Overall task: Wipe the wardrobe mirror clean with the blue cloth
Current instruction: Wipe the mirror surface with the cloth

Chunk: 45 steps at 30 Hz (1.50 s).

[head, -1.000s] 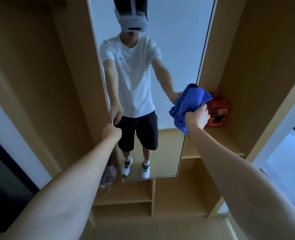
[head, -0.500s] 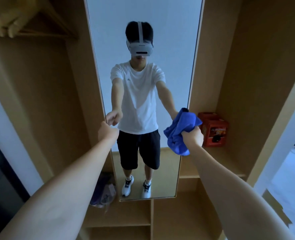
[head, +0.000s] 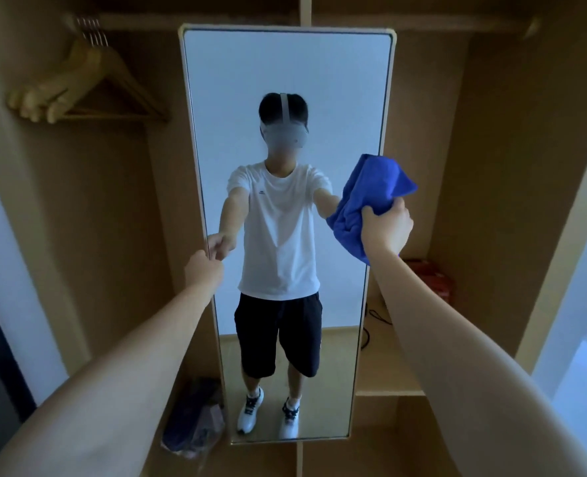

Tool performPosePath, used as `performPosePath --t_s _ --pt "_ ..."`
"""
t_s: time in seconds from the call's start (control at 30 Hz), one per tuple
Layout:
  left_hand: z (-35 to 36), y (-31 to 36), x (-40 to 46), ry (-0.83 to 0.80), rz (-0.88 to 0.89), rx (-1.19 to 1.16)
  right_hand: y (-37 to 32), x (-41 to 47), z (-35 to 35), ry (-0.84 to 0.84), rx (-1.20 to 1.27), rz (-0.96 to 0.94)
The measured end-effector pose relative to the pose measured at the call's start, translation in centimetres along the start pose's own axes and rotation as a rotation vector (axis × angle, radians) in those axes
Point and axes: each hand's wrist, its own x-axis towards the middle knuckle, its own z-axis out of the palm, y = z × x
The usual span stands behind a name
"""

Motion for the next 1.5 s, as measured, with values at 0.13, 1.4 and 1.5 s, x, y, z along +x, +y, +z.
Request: performPosePath --t_s 0.13,1.4,1.5 --pt "-0.2 1.6 0.4 0.066 0.037 -0.074 3.6 -1.5 0.6 -0.047 0.015 0.045" --pt "-6.3 14.8 3.8 0.162 0.291 -0.326 -12.1 8.6 -1.3 0.056 0.097 -0.124" --pt "-6.6 15.7 3.7 0.262 0.335 -0.265 -9.3 7.2 -0.7 0.066 0.131 -0.148"
